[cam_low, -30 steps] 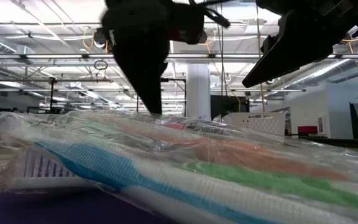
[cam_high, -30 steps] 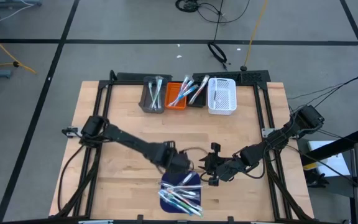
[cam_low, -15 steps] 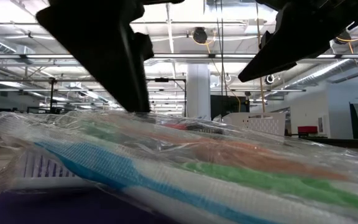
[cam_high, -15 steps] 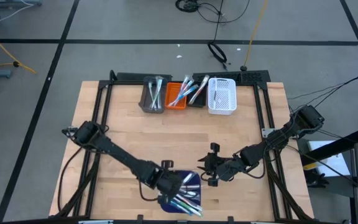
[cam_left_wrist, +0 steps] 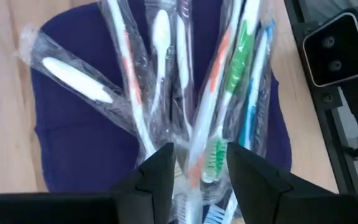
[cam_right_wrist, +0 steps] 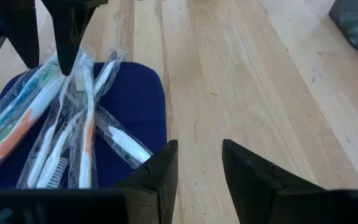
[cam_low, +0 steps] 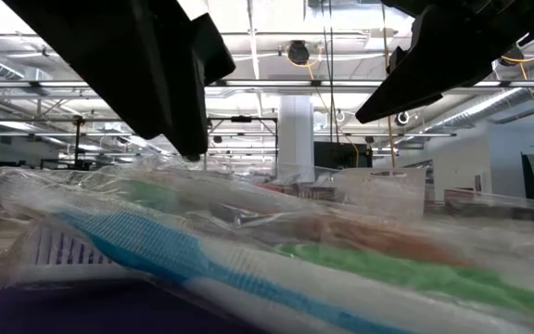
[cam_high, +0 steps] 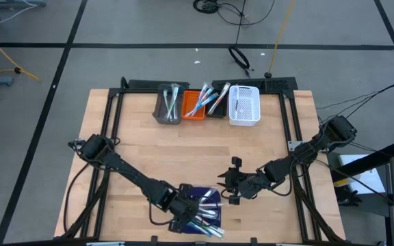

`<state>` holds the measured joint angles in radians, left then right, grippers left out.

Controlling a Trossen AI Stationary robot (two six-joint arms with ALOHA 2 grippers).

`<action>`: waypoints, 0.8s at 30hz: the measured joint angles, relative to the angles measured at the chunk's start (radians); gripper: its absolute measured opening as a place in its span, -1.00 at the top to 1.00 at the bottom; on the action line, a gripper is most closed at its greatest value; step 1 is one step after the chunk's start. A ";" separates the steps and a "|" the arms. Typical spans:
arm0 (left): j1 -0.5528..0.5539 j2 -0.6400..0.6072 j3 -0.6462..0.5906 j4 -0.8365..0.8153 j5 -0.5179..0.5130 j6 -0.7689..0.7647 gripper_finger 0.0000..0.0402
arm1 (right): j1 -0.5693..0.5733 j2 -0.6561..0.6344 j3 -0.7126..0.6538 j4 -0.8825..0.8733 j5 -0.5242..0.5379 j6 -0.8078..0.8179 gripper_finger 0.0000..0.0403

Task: Pick & Place Toothbrushes
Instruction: Put the orange toothbrush into the black bin

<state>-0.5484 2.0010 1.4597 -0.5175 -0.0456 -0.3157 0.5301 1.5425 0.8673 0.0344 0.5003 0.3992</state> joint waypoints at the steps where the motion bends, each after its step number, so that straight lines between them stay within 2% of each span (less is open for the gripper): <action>1: 0.000 0.000 0.000 0.000 0.000 0.001 0.27 | 0.000 0.000 0.000 0.000 0.000 0.000 0.42; 8: 0.000 0.010 -0.004 0.002 0.022 0.016 0.27 | 0.000 0.000 0.000 0.000 0.000 0.004 0.42; 16: 0.023 0.010 -0.080 0.113 0.045 -0.014 0.29 | 0.000 0.000 0.000 0.001 0.000 0.004 0.42; 20: 0.040 0.010 -0.095 0.121 0.077 -0.045 0.51 | 0.000 0.000 0.000 0.001 0.000 0.004 0.42; 24: 0.051 0.010 -0.094 0.143 0.110 -0.034 0.88 | 0.000 0.000 0.000 0.001 0.000 0.004 0.42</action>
<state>-0.4978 2.0108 1.3659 -0.3743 0.0643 -0.3492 0.5301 1.5425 0.8673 0.0353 0.5003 0.4034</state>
